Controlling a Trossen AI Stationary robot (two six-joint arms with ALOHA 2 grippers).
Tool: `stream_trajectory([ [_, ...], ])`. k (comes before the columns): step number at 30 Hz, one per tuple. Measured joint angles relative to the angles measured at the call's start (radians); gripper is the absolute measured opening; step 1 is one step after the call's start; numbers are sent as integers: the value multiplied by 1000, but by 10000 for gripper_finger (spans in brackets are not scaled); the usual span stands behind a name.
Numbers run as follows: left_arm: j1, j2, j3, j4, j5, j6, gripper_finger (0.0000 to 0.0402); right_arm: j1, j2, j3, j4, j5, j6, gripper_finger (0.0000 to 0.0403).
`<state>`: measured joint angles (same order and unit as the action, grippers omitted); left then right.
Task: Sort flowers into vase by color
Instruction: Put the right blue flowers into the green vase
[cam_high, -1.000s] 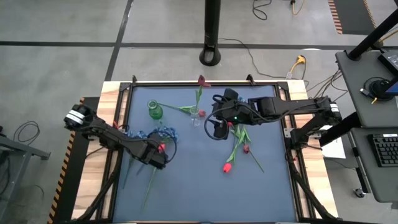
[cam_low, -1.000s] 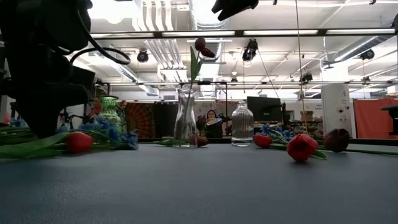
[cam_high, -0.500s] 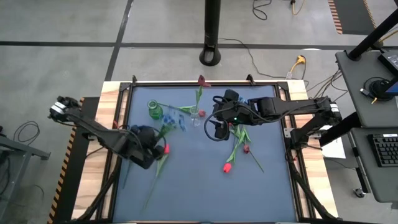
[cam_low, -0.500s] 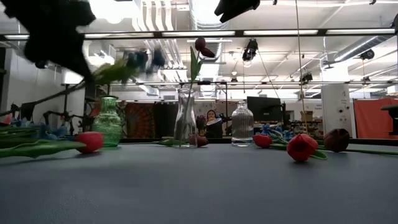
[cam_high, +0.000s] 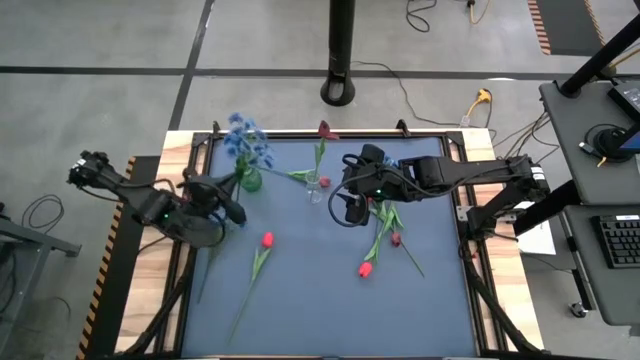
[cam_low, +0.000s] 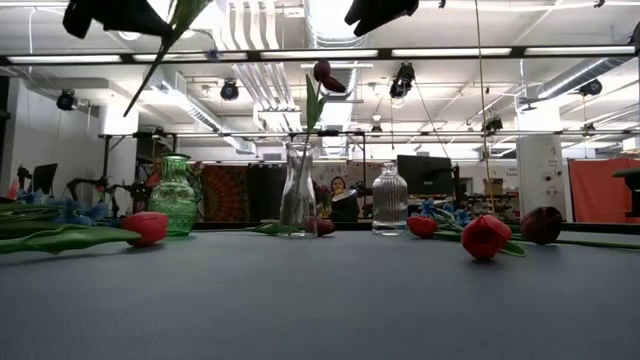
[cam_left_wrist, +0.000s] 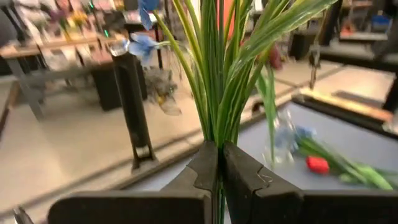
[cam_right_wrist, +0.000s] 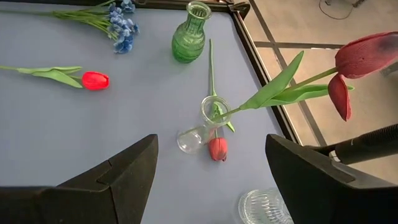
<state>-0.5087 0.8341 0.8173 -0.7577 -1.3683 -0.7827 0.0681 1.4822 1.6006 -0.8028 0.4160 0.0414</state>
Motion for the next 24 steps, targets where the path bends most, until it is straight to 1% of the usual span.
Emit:
stream_trajectory([
  [2, 0, -30, 0, 49, -11, 67, 0, 0, 0, 0, 2, 0, 0, 288],
  [3, 0, -44, 0, 86, 3, 97, 0, 0, 0, 0, 6, 0, 0, 288],
  [5, 0, -65, 0, 209, 84, 194, 0, 0, 0, 0, 10, 0, 0, 288],
  [7, 0, -68, -12, 412, 166, 373, 0, 0, 0, 0, 14, 0, -2, 288],
  [10, 5, -56, -62, 786, 308, 751, 0, 0, 0, 0, 16, 0, -5, 288],
  [11, 13, -55, -78, 886, 361, 859, 0, 0, 0, 0, 16, 0, -6, 288],
  [13, 39, -66, -114, 1042, 460, 1002, 0, 0, 5, 0, 18, 1, -6, 288],
  [15, 83, -91, -155, 1124, 518, 1066, 0, 0, 8, -2, 18, 1, -6, 288],
  [17, 143, -122, -203, 1176, 540, 1089, 0, 0, 13, -3, 19, 0, -6, 288],
  [21, 289, -201, -296, 1193, 614, 1091, 0, 0, 14, -9, 22, 0, -7, 288],
  [24, 394, -257, -355, 1209, 635, 1086, 0, 0, 14, -13, 27, 0, -7, 288],
])
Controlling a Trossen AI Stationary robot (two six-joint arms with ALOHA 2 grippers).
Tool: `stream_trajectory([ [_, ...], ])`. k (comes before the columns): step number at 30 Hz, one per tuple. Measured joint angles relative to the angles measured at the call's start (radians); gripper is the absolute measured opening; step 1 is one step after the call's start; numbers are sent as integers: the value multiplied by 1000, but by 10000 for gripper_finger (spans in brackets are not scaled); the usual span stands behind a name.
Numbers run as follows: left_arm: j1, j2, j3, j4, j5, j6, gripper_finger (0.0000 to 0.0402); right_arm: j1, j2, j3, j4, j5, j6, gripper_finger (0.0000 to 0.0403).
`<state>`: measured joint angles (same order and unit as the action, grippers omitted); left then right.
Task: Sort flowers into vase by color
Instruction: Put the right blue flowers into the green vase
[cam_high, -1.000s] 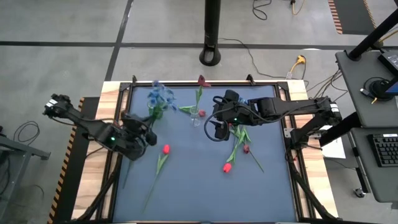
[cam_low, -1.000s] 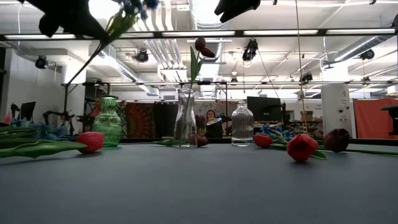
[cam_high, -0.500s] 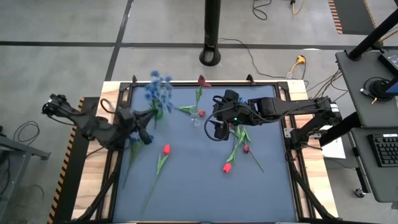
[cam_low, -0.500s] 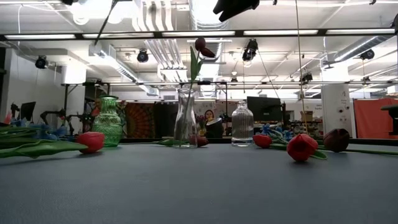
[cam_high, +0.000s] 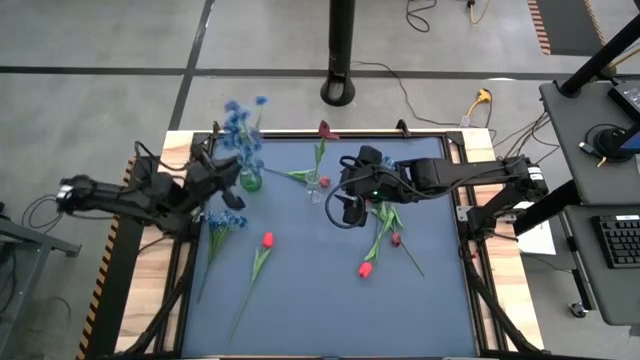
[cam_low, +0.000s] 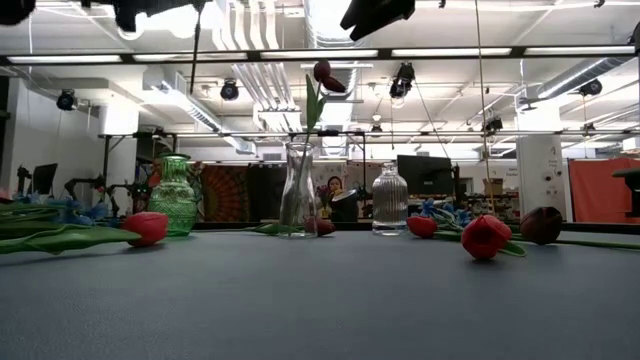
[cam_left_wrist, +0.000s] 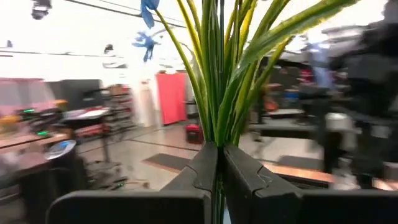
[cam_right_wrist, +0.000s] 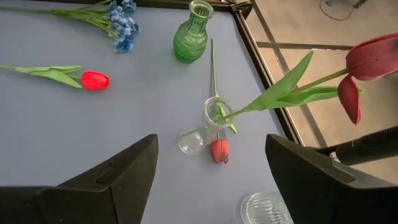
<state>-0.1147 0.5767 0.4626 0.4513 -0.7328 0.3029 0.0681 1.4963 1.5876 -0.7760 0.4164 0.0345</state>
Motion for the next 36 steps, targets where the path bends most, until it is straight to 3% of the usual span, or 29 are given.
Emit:
stream_trajectory([
  [8, 235, -108, -112, 31, 93, -47, 0, 0, 0, -10, 0, 0, 0, 288],
  [15, 379, -114, -181, 35, 105, -117, 0, 0, 0, -26, 4, 0, 0, 288],
  [36, 453, -20, -225, -10, 113, -249, 0, 0, 0, -40, 4, 2, 8, 288],
])
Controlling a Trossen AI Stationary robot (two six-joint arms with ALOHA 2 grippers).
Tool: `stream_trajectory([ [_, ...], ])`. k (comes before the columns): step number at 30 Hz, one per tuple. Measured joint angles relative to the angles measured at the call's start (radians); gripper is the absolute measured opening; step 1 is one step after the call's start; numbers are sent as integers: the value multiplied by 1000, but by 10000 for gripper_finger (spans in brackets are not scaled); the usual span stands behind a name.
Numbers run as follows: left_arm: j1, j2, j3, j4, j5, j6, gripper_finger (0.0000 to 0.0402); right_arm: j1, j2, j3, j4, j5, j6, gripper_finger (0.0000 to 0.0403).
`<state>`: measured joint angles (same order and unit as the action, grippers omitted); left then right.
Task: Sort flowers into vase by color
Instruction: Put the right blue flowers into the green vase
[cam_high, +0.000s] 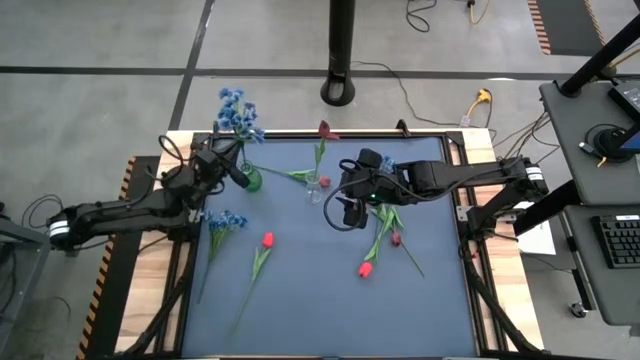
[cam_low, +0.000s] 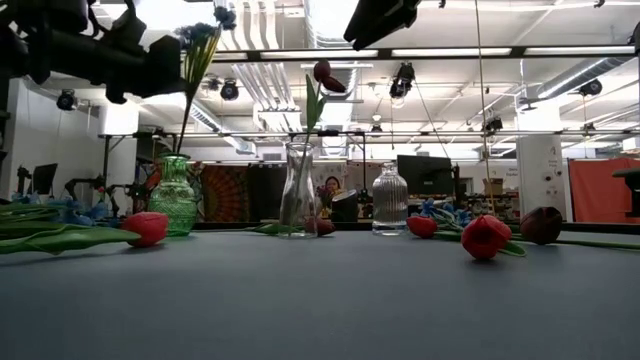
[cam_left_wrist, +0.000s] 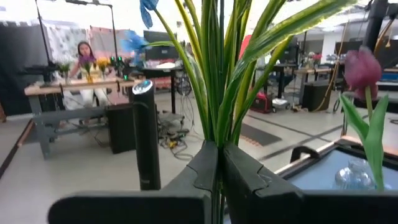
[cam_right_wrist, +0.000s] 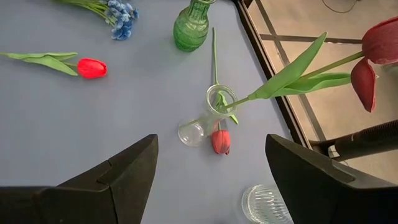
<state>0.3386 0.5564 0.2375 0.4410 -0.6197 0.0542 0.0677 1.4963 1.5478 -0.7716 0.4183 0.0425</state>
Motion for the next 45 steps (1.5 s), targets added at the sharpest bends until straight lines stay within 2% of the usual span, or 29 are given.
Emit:
stream_trajectory([
  [12, 0, 3, 0, -61, -1, -71, 5, 0, 0, 0, 0, 0, 2, 288],
  [29, -4, -54, 0, -198, 1, -135, 98, 0, 0, 0, 0, -1, 12, 288],
  [34, -4, -103, 56, -358, 3, -146, 113, 0, -2, 0, -4, -1, 13, 288],
  [45, -4, -131, 297, -891, 4, -262, 117, 0, -4, 0, -5, -2, 12, 288],
])
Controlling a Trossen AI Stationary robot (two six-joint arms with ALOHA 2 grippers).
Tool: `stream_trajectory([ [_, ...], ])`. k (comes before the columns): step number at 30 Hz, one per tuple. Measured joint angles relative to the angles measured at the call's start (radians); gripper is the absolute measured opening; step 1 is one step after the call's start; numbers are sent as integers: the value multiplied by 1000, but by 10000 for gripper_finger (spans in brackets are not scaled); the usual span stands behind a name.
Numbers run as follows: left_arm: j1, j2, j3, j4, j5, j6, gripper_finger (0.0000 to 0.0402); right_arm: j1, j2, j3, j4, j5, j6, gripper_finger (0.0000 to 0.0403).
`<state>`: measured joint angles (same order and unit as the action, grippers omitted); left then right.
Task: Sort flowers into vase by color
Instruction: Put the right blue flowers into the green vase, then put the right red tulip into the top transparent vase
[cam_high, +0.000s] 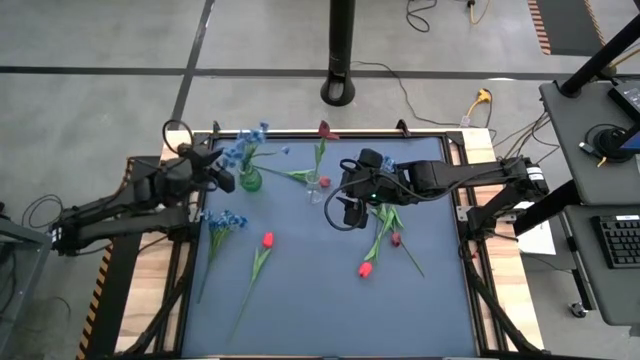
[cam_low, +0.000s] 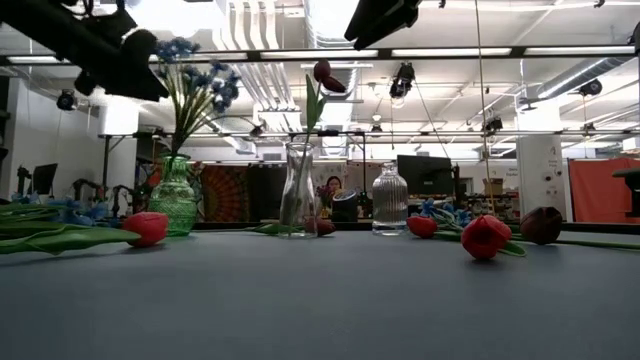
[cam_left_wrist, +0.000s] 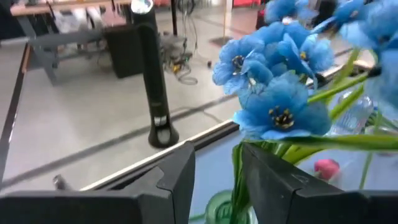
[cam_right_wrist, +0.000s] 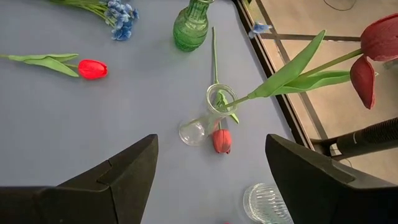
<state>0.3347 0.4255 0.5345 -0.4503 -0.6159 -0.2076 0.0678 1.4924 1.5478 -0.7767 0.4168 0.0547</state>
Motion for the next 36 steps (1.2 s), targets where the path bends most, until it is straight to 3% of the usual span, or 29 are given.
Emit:
stream_trajectory([
  [10, 0, 30, 170, -422, 6, -266, 125, 0, 0, 0, -3, 0, -2, 288],
  [17, 0, 47, 255, -432, 69, -266, 150, 0, -15, 0, -38, 2, 50, 288],
  [26, 0, 46, 481, -561, 90, -246, 144, 0, -53, -6, -309, 2, 311, 288],
  [32, -1, 46, 457, -471, 260, -201, 143, -3, -53, -93, -337, -9, 395, 288],
  [36, -2, 73, 448, -411, 339, -172, 143, -18, -53, -170, -332, -80, 429, 288],
])
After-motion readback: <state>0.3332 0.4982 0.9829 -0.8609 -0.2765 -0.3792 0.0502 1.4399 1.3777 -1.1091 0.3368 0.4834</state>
